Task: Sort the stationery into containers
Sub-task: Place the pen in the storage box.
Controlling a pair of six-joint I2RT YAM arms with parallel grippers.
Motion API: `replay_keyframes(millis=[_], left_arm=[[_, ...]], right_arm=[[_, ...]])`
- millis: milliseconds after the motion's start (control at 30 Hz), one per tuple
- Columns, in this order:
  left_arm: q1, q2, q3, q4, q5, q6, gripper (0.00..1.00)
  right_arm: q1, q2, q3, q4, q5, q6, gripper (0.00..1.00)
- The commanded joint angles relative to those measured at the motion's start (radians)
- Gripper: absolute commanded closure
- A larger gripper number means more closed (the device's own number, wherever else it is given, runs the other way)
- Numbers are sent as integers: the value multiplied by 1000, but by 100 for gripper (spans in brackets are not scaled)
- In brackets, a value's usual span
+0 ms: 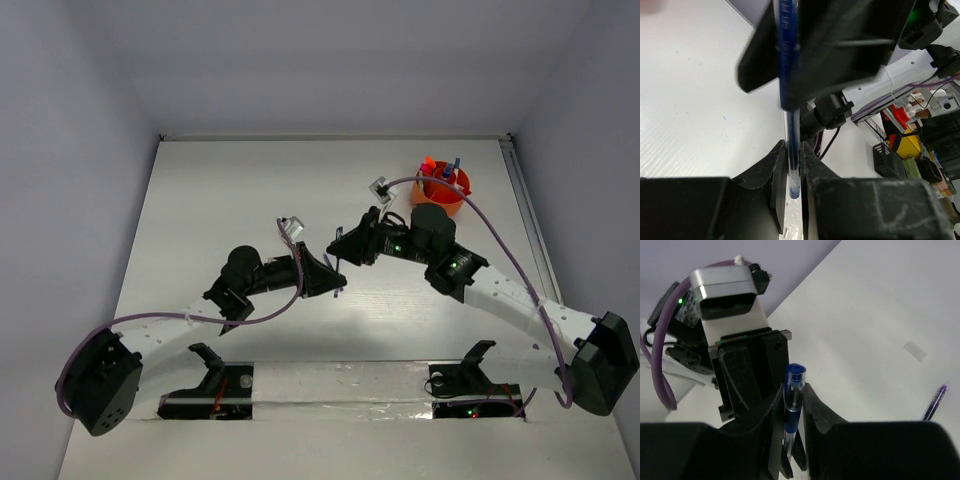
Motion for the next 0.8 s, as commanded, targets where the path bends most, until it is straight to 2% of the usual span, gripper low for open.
replay_keyframes(millis=[0,100,133,267,300,367,500,600,633,767], left_arm=[[-5,-7,24,62,25,-1,100],[-5,-7,29,51,16,2,100],[-5,-7,31,43,10,4,100],[-5,-4,41,22,-16,21,57],[-5,-4,43,19,-18,25,38],[-5,-8,46,-9,-33,44,23],[-5,-39,44,-79,-80,91,12],[-5,-82,29,-138,-133,136,11],[-5,-100,25,-150,-145,145,10],[-5,-139,2,-200,-223,185,10]], right_arm=[[-4,-17,23,52,10,2,78],[-4,-21,25,41,30,2,96],[-4,-23,25,38,36,-2,99],[-22,-38,34,1,121,-14,100],[-42,-46,33,0,142,-14,100],[-73,-54,28,0,216,-3,100],[-168,-84,5,1,389,14,100],[-249,-121,-15,4,542,3,100],[-271,-129,-18,4,646,-27,100],[-335,-130,-18,13,906,-116,100]])
